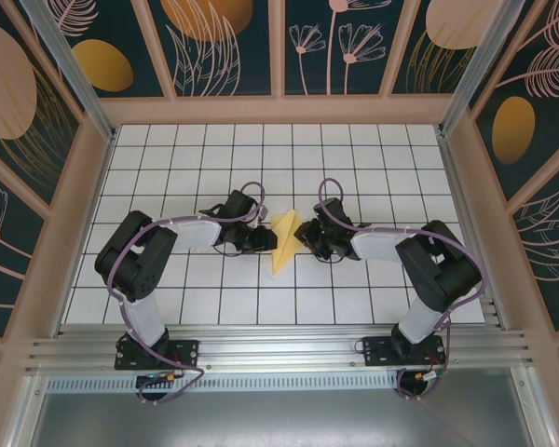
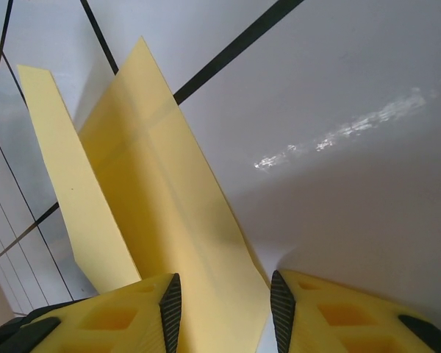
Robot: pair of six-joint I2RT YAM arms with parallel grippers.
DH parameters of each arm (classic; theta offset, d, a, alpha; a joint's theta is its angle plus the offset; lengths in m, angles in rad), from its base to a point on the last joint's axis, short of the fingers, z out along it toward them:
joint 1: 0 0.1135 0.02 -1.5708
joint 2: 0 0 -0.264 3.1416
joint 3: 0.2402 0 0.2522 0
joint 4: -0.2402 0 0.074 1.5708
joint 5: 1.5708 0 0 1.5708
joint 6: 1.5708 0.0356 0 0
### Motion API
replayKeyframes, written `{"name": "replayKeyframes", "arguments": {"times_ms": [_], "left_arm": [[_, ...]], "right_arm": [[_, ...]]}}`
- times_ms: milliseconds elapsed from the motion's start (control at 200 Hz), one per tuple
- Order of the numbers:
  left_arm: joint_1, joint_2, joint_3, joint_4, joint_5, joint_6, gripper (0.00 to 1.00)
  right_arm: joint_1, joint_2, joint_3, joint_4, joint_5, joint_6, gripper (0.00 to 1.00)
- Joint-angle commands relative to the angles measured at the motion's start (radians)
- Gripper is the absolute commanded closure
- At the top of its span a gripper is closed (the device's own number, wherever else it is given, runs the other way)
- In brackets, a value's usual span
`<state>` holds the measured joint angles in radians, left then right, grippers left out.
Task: Fold a paper plane with a square sheet of paper (pick it up from the middle)
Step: Turn over the paper at the center of the table.
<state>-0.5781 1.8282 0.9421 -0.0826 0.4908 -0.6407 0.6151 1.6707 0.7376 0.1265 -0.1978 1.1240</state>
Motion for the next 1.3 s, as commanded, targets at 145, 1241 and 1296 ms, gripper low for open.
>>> {"name": "replayKeyframes", "arguments": {"times_ms": [145, 1241, 1296], "left_arm": [[-0.008, 0.018, -0.003, -0.034, 0.022, 0.012, 0.66], [-0.009, 0.021, -0.010, -0.009, 0.036, 0.008, 0.69], [-0.009, 0.017, -0.016, -0.006, 0.030, 0.004, 0.70]], "right_arm": [[-0.005, 0.000, 0.031, -0.071, 0.043, -0.053, 0.58], [0.021, 0.091, 0.002, 0.238, -0.148, -0.059, 0.59], [0.021, 0.106, 0.016, 0.239, -0.158, -0.080, 0.59]]}}
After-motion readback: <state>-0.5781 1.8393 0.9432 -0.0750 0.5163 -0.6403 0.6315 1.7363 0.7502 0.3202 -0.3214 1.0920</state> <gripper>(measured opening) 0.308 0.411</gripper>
